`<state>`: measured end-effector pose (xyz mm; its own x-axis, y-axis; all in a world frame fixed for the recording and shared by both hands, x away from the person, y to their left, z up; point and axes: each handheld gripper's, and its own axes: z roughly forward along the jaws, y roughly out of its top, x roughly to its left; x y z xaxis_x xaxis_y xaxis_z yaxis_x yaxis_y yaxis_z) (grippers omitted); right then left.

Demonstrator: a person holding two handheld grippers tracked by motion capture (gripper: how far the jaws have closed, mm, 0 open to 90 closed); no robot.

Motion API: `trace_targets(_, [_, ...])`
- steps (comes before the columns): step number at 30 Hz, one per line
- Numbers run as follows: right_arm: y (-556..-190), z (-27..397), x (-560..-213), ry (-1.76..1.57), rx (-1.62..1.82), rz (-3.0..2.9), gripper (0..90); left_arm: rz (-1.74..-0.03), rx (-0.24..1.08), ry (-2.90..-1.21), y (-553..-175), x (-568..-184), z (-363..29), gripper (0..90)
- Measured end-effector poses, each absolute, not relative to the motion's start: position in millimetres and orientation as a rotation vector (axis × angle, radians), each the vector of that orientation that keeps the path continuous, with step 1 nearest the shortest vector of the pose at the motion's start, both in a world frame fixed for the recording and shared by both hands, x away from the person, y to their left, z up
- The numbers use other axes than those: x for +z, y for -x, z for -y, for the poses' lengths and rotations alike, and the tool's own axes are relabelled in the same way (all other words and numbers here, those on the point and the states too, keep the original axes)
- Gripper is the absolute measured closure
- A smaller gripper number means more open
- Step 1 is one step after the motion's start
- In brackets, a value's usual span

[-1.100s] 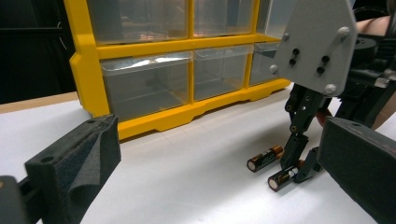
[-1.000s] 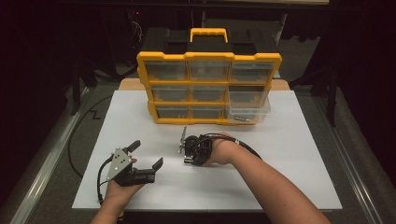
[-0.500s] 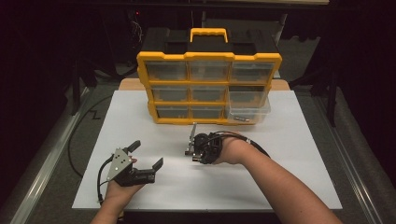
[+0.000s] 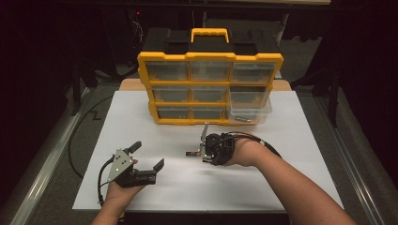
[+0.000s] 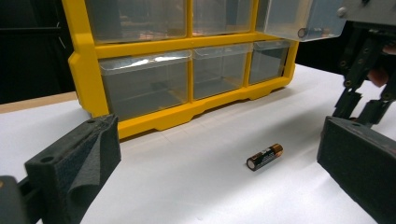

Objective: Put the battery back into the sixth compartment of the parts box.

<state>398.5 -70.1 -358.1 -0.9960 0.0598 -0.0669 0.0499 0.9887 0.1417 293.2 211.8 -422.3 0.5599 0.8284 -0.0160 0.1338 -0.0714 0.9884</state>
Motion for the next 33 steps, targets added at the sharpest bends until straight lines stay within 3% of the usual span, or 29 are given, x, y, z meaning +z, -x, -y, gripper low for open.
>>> trace_targets(33, [-395, 125, -338, -0.162, 0.186, -3.036, 79.1, -0.849, 0.709, -1.556, -292, -422, -213, 0.7])
